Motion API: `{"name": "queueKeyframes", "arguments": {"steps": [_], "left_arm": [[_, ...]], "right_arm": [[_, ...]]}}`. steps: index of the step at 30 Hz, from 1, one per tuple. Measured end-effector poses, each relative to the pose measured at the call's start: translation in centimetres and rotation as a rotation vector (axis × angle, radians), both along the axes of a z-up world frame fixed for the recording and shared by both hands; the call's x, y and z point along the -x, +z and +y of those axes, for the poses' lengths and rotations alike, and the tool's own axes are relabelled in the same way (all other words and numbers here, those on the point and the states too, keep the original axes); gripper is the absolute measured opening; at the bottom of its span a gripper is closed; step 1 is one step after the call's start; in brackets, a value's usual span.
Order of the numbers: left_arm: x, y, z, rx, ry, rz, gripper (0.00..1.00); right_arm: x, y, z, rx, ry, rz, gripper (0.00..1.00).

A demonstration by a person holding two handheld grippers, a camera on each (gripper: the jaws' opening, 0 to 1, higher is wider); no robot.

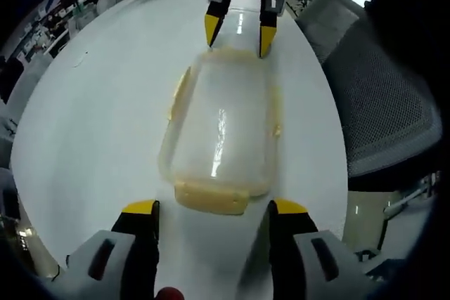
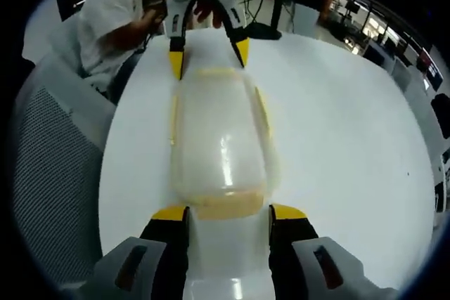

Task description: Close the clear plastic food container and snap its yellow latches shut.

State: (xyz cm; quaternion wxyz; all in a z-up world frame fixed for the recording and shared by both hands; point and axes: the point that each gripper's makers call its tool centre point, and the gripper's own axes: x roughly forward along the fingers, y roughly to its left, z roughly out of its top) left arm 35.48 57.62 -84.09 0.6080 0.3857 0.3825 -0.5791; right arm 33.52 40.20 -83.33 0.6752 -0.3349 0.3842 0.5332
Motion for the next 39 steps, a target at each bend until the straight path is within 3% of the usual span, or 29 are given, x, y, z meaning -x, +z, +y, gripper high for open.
{"name": "queueKeyframes", "arguments": {"steps": [6, 10, 13, 19, 24, 30, 34, 39], "left_arm": [[0.1, -0.2, -0.3, -0.018, -0.056, 0.013, 0.6], [-0.4, -0.1, -0.5, -0.028, -0.063, 0.013, 0.52], [-0.6, 0.0, -0.7, -0.031, -0.066, 0.013, 0.48], [0.1, 0.1, -0.9, -0.024, -0.102, 0.011, 0.39], [0.0, 0.1, -1.0, -0.012, -0.104, 0.011, 0.39], [0.0, 0.0, -1.3, -0.076, -0.115, 0.012, 0.39], [0.0, -0.1, -1.5, -0.1, -0.114, 0.011, 0.39], [-0.1, 0.0, -1.3, -0.076, -0.114, 0.012, 0.39]], "right_arm": [[0.1, -0.4, 0.0, 0.038, 0.037, 0.004, 0.44], [0.1, -0.9, -0.2, 0.085, 0.072, 0.003, 0.39], [-0.2, -1.0, -0.1, 0.091, 0.019, 0.043, 0.39], [-0.2, -1.1, -0.2, 0.11, 0.046, 0.061, 0.39], [0.0, -1.0, 0.0, 0.154, 0.069, 0.06, 0.38], [-0.2, -1.3, 0.0, 0.264, 0.081, 0.085, 0.39], [-0.2, -1.4, 0.0, 0.292, 0.104, 0.089, 0.4], [-0.4, -1.4, 0.1, 0.322, 0.132, 0.096, 0.41]]}}
